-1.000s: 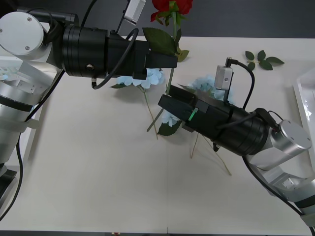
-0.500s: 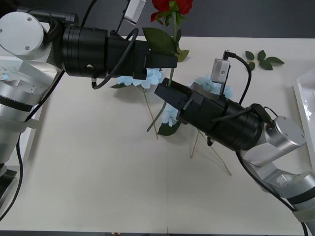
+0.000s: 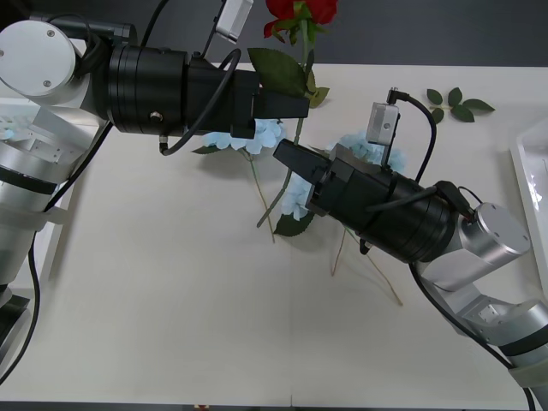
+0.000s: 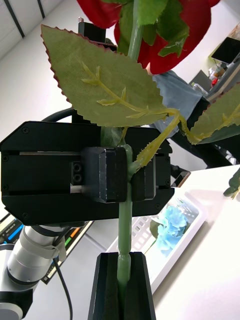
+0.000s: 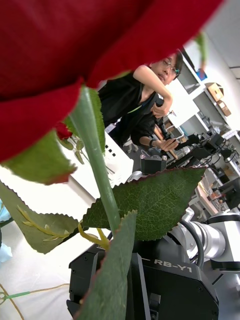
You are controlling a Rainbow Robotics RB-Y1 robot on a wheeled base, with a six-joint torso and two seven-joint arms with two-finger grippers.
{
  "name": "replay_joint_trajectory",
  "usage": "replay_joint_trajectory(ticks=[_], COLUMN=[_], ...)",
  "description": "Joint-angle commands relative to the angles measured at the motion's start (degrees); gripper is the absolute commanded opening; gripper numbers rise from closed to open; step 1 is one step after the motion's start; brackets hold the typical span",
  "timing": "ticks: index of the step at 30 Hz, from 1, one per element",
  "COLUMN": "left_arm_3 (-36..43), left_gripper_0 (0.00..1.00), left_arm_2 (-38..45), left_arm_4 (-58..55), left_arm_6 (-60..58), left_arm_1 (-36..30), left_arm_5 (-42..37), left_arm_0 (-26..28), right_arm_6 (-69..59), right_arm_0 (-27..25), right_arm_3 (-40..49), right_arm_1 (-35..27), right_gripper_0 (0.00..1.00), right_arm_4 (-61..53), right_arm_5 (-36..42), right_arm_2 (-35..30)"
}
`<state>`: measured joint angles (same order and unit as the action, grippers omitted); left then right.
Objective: Put the red flowers into the right box and the blue flowers into the left box
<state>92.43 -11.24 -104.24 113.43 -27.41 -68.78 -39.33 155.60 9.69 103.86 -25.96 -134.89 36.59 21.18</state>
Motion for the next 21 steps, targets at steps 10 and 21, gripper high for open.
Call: replay_joint_trajectory(ticks=[10, 21], left_arm_3=[0.9, 0.9], left_gripper_0=[1.00, 1.00], left_arm_2=[0.7, 0.7], left_arm_4=[-0.6, -0.6], left_arm_6=[1.7, 1.7], left_arm_1=[0.9, 0.9], left_arm_5=[0.0, 0.0], left_arm_0=[-1.4, -1.4], right_arm_6=[-0.6, -0.6], right_arm_0=[0.8, 0.8], right_arm_3=[1.8, 1.8], right_arm_1=[0.0, -2.7], right_gripper_0=[0.00, 0.00], right_arm_4=[-0.2, -1.3], right_arm_5=[0.1, -0.2], right_arm_2=[0.4, 0.2])
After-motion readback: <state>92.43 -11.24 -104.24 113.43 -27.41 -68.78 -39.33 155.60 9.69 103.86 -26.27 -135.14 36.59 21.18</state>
